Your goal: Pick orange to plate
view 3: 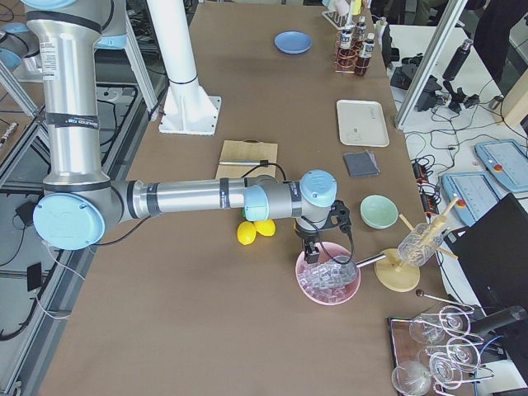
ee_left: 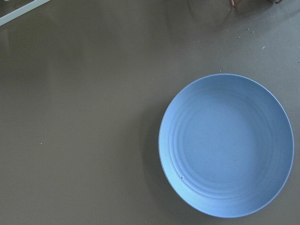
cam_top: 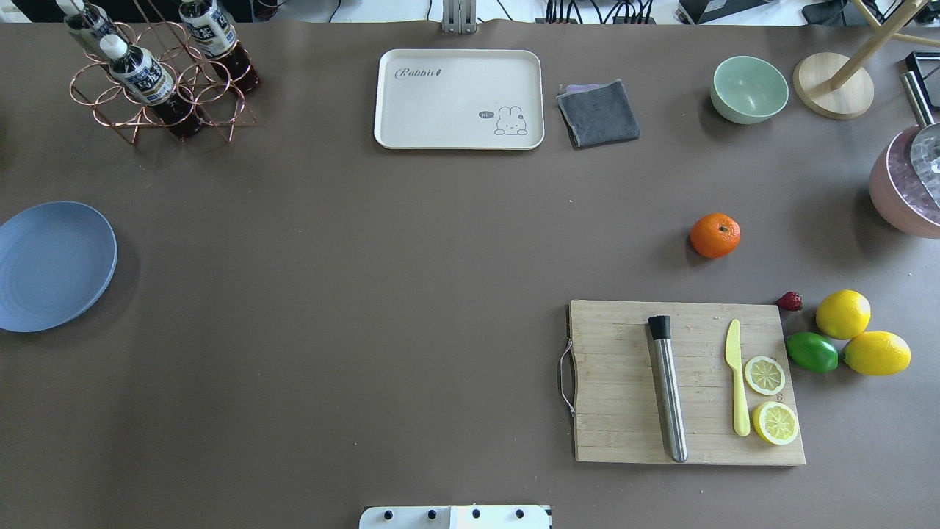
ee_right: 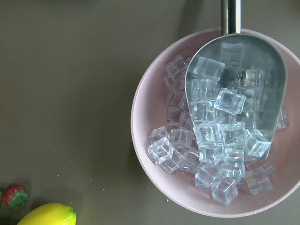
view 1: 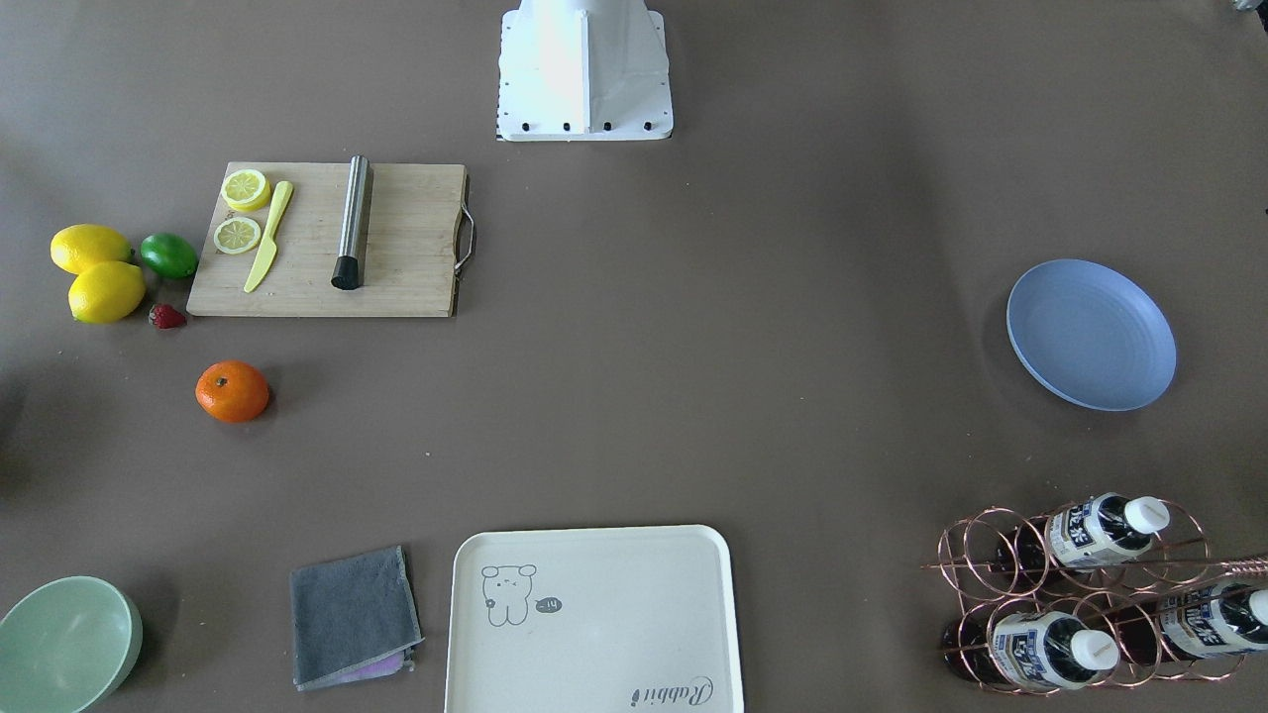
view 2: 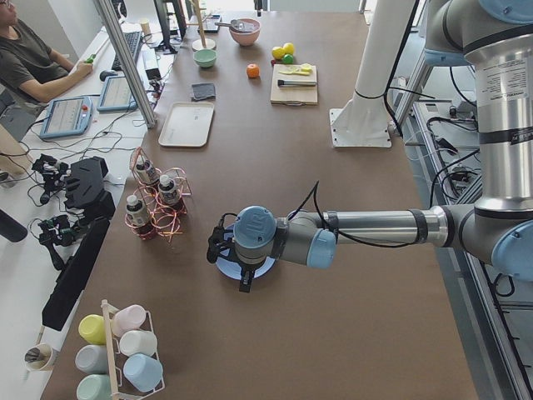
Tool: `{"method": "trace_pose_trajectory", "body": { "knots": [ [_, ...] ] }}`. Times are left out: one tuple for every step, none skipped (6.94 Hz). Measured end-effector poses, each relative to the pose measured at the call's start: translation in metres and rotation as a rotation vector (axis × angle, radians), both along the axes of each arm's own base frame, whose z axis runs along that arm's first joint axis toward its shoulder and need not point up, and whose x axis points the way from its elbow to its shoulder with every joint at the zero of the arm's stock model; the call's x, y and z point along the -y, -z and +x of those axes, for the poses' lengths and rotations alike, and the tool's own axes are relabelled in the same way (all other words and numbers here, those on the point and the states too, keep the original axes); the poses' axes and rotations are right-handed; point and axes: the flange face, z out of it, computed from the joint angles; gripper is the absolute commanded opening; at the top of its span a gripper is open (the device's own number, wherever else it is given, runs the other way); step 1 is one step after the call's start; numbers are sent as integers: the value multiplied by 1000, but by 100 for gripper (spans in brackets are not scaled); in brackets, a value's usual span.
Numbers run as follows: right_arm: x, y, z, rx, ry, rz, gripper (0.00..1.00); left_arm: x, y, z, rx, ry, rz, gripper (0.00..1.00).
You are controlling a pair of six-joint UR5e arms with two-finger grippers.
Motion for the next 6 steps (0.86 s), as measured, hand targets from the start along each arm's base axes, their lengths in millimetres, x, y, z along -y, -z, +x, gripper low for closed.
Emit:
{"method": "trace_pose_trajectory", "body": {
  "knots": [
    [-1, -1, 0, -3, 0, 0, 100, -1, -1, 0, 1, 1, -3, 98],
    [-1, -2, 0, -4, 0, 0, 100, -2, -3, -1, 3, 0, -4, 98],
    [-1, -2, 0, -5, 0, -1, 100, -3, -4, -1, 5, 1, -6, 98],
    [-2, -3, 1, -6, 0, -2, 100, -5, -6, -2, 9, 3, -10, 98],
    [-4, -5, 1, -5, 0, -6, 100, -5, -8, -2, 12, 4, -15, 97],
    [-6, -7, 1, -5, 1, -11, 100, -6, -11, -2, 12, 4, -20, 97]
  ]
}}
